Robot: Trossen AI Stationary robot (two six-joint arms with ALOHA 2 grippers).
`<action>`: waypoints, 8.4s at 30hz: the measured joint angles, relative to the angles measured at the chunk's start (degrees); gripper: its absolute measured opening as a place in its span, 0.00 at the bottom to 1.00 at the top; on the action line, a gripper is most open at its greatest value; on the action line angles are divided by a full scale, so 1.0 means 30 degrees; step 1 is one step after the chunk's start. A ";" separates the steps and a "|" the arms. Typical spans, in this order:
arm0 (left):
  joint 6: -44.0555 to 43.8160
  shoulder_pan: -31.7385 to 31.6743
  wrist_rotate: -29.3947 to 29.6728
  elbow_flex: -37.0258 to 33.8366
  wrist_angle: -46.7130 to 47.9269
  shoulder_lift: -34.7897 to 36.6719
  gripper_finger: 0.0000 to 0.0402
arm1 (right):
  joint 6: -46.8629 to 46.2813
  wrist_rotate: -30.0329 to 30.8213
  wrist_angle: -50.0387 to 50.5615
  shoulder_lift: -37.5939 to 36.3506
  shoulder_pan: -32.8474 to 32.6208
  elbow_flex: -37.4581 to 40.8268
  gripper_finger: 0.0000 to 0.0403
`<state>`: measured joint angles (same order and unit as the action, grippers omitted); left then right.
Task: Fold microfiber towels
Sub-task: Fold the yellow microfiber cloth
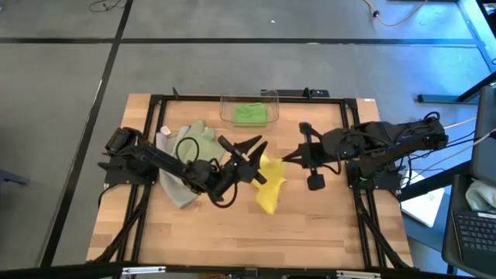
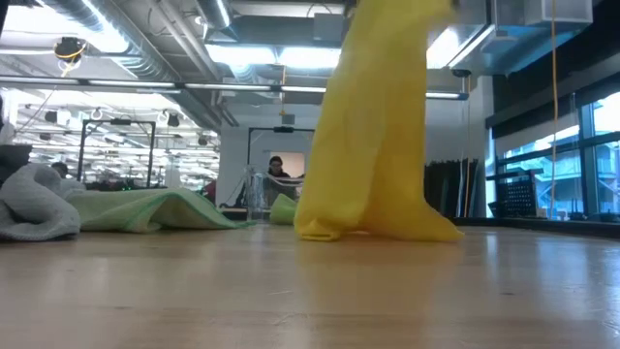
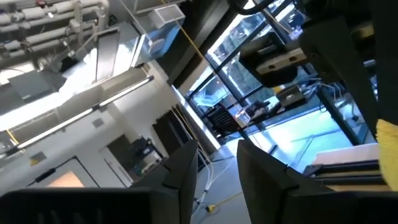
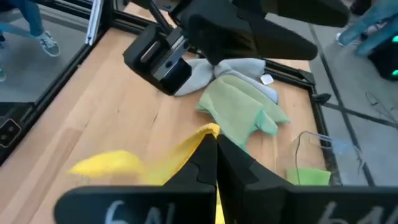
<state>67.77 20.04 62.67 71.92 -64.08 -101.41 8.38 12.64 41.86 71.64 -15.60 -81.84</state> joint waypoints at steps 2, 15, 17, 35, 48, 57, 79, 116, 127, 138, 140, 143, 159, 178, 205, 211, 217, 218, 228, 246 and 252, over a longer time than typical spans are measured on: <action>-0.0047 -0.0047 -0.0003 0.0000 0.0039 0.0000 0.26 | 0.0307 0.0172 -0.0094 0.0008 -0.0179 0.0000 0.00; -1.0508 0.0170 -0.4118 -0.0010 0.5244 -0.0318 0.26 | 0.0055 0.3818 -0.1352 0.0127 0.0612 0.0000 0.00; -1.1268 -0.0089 -0.4354 -0.0015 0.5246 -0.0587 0.26 | -0.0060 0.3799 -0.1722 0.0172 0.0614 0.0000 0.00; -1.2943 -0.1429 -0.3167 -0.0015 0.5139 -0.1355 0.26 | 0.4671 1.5970 -0.1117 0.2596 0.0367 -0.0007 0.00; -0.9240 -0.0602 0.0438 -0.0015 0.4704 -0.1351 0.26 | 1.5626 1.5011 -1.3512 0.2690 -0.1461 -0.0036 0.00; -0.7162 0.1011 0.1205 -0.0015 0.7854 -0.1326 0.27 | 1.6807 1.7865 -1.3264 0.2790 -0.0465 -0.2325 0.00; -0.9857 -0.2337 0.1597 -0.0029 1.3416 -0.6224 0.28 | 1.6883 1.7595 -1.2042 0.4342 -0.0370 -0.6193 0.00; -0.2052 -0.1146 0.5541 -0.0015 0.7071 -0.5552 0.28 | -0.7469 0.9104 1.2432 0.4306 -0.0448 -0.5250 0.00; -0.5911 0.3188 0.5987 -0.0015 0.7063 -0.5552 0.28 | -0.8307 0.7377 1.2289 0.4304 -0.1237 -0.3235 0.00; -1.2486 0.6385 0.3883 -0.0015 0.8741 -0.5574 0.28 | -1.0647 0.3192 1.0977 0.4297 -0.2284 -0.1303 0.00; -1.4256 0.6398 0.3157 -0.0015 1.0458 -0.5574 0.28 | -1.1022 0.3143 0.9750 0.4297 -0.2279 0.0364 0.00; -1.7344 0.6214 0.1565 -0.0022 1.3023 -0.5588 0.28 | -1.1534 0.2565 0.7544 0.4313 -0.2270 0.3253 0.00; -2.3865 0.4236 -0.9527 -0.0022 1.7151 -0.5588 0.28 | -1.4125 0.6041 0.2438 0.4320 -0.1532 1.1245 0.00; -2.4982 0.4088 -1.3200 -0.0022 1.9954 -0.5586 0.28 | -0.9982 1.0963 -0.0692 0.4320 0.4055 1.3252 0.06; -2.4550 0.3159 -1.0816 -0.0022 2.0499 -0.5588 0.28 | -0.5075 0.9451 -0.0259 -0.0371 0.4778 1.0678 0.09; -2.4559 0.3269 -1.0825 -0.0022 2.0496 -0.5581 0.28 | -0.3177 0.8275 -0.2639 -0.0051 0.5792 1.1921 0.36; -2.4603 0.3159 -1.0849 -0.0022 2.0492 -0.5588 0.28 | -0.2213 1.0163 -0.3466 -0.0186 0.5802 1.2045 0.71; -2.4605 0.3084 -1.0847 -0.0022 2.0497 -0.5588 0.28 | -0.2372 1.0126 -0.3399 -0.0299 0.5714 1.1885 0.75; -2.4548 0.2964 -0.9935 -0.0022 2.1791 -0.5588 0.28 | -0.7464 -0.3655 -0.3280 -0.1400 0.1294 1.1698 0.80; -2.3995 0.1882 -0.6724 -0.0022 2.1335 -0.5588 0.28 | -1.2292 0.2420 -1.6139 0.0752 -0.6227 2.0002 0.57; -2.3900 0.1644 -0.6563 -0.0022 2.1217 -0.5588 0.28 | -1.3332 0.2428 -1.8239 0.3251 -0.6810 2.1015 0.53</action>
<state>-3.93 24.97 42.98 71.85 -0.43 -118.17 -31.62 19.93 -12.85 81.39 -36.03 -18.80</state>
